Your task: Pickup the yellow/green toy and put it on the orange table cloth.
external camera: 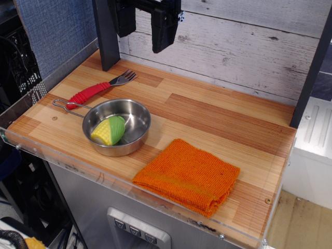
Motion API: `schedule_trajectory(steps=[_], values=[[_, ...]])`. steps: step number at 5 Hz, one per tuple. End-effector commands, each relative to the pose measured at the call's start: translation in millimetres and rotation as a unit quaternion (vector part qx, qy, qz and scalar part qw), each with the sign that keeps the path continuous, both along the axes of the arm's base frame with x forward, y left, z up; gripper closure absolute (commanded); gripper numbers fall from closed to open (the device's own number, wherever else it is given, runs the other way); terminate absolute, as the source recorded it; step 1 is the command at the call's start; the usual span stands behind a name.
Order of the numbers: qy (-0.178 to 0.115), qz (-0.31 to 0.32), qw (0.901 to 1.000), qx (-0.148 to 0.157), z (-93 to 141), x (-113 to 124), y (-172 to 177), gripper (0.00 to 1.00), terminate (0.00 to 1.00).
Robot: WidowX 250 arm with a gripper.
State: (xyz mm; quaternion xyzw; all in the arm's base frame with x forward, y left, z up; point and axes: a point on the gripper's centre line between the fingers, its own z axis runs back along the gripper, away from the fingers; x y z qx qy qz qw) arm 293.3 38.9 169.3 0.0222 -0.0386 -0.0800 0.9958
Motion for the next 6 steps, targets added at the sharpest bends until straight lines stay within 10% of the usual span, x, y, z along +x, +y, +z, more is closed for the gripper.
schedule_trajectory(steps=[1,5,6], values=[[0.0,0.0,1.0,0.0,0.0,0.0,0.0,0.0,0.0],[-0.061,0.013,0.9979,-0.018,-49.8,-34.1,67.8,0.0,0.0],[-0.033,0.007,0.999,-0.029,-84.3,-30.9,64.3,0.0,0.0]])
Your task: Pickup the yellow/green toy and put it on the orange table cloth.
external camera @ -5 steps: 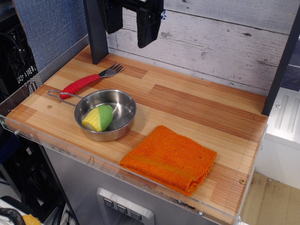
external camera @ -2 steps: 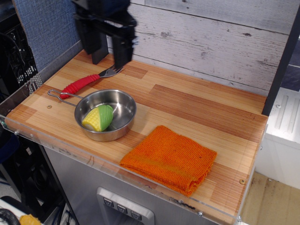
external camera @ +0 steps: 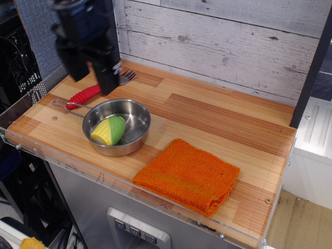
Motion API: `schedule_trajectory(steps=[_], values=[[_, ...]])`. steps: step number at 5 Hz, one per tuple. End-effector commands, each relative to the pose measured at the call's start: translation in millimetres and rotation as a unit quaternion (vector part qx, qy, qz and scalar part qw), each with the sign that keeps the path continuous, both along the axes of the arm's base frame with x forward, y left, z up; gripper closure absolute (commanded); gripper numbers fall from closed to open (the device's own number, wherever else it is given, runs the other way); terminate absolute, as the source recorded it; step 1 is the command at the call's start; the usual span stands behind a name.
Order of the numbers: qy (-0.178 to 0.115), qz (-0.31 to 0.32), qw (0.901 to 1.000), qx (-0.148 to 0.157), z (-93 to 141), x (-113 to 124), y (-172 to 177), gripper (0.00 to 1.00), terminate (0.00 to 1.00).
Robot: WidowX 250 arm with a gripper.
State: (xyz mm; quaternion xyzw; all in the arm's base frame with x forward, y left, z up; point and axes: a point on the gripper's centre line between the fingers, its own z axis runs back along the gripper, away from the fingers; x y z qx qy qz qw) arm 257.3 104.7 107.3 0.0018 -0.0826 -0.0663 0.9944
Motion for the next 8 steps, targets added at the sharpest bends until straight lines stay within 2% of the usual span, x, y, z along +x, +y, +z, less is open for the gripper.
schedule_trajectory(steps=[1,2,4,5,7,8], values=[[0.035,-0.014,0.9993,0.001,-44.1,10.8,-12.2,0.0,0.0],[0.047,-0.022,0.9987,0.003,-60.3,11.0,-21.2,0.0,0.0],[0.063,-0.039,0.9972,0.011,-76.8,8.4,-31.1,0.0,0.0],[0.063,-0.039,0.9972,0.012,-76.1,6.6,-30.2,1.0,0.0],[0.049,-0.038,0.998,0.014,-56.6,7.6,-31.2,1.0,0.0],[0.014,-0.013,0.9997,0.014,-12.7,11.1,-41.1,1.0,0.0]])
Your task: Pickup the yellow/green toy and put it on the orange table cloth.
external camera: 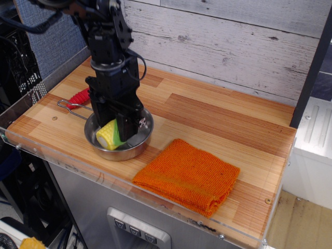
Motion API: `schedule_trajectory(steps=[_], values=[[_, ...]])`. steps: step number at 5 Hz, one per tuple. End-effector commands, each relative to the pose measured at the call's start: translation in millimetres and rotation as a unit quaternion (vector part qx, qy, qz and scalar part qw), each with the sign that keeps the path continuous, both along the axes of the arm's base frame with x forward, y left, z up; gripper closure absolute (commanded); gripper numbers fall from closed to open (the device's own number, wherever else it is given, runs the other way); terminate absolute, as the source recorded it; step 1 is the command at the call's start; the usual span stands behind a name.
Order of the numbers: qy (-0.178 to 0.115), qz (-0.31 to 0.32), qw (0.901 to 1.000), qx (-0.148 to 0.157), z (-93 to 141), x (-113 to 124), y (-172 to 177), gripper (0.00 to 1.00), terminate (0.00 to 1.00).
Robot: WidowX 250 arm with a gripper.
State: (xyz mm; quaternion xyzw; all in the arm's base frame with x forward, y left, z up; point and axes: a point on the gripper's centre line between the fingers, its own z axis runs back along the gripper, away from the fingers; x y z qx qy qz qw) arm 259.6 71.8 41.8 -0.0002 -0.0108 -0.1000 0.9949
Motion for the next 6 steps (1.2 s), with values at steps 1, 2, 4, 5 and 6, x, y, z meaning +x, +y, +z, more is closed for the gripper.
schedule_trajectory(steps=[1,2,4,5,6], values=[[-0.072,0.016,0.9967,0.034,92.0,10.5,-37.9,1.0,0.0],[-0.06,-0.051,0.9969,0.007,82.5,9.4,-85.3,1.0,0.0],[-0.016,-0.124,0.9919,0.024,26.8,-6.5,-105.6,1.0,0.0],[0.003,-0.121,0.9924,0.025,-0.1,-10.9,-94.9,1.0,0.0],[0.0,-0.126,0.9919,0.02,-12.7,-5.9,-95.1,1.0,0.0]])
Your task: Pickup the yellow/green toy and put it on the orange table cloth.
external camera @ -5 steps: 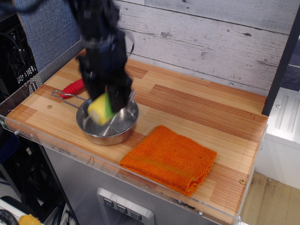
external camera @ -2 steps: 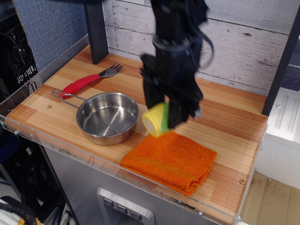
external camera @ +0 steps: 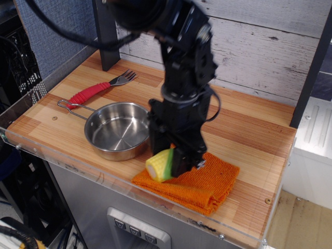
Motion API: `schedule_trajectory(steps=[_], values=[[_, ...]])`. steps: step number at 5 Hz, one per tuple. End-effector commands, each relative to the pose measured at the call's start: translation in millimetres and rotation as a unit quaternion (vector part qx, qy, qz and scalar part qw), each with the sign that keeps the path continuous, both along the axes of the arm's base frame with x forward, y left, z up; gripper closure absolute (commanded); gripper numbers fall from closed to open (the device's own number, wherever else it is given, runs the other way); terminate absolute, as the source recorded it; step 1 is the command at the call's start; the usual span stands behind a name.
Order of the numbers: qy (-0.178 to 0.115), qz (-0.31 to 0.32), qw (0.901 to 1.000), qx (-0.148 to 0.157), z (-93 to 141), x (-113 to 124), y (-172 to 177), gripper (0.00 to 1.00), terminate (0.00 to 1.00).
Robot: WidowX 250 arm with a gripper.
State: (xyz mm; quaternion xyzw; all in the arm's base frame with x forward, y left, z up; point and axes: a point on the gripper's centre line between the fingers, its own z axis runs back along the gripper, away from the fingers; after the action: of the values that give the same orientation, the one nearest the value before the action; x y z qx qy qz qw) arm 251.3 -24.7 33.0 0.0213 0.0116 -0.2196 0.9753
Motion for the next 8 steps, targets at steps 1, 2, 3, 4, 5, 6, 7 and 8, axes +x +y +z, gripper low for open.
schedule_trajectory(steps=[1,2,3,4,5,6,7,8], values=[[-0.043,-0.008,0.9988,-0.023,-8.3,13.0,-1.1,1.0,0.0],[-0.058,-0.022,0.9975,-0.033,-7.8,24.9,-4.7,1.0,0.0],[-0.057,-0.028,0.9975,-0.032,-1.5,27.3,-6.1,0.0,0.0],[-0.077,-0.015,0.9968,-0.019,22.9,25.2,-1.2,0.0,0.0],[-0.133,0.05,0.9899,0.006,72.7,19.1,13.6,0.0,0.0],[-0.171,0.173,0.9698,0.019,121.8,6.8,36.9,0.0,0.0],[-0.146,0.25,0.957,0.017,166.1,0.9,50.7,0.0,0.0],[-0.102,0.24,0.965,-0.025,155.1,6.7,52.3,0.0,0.0]])
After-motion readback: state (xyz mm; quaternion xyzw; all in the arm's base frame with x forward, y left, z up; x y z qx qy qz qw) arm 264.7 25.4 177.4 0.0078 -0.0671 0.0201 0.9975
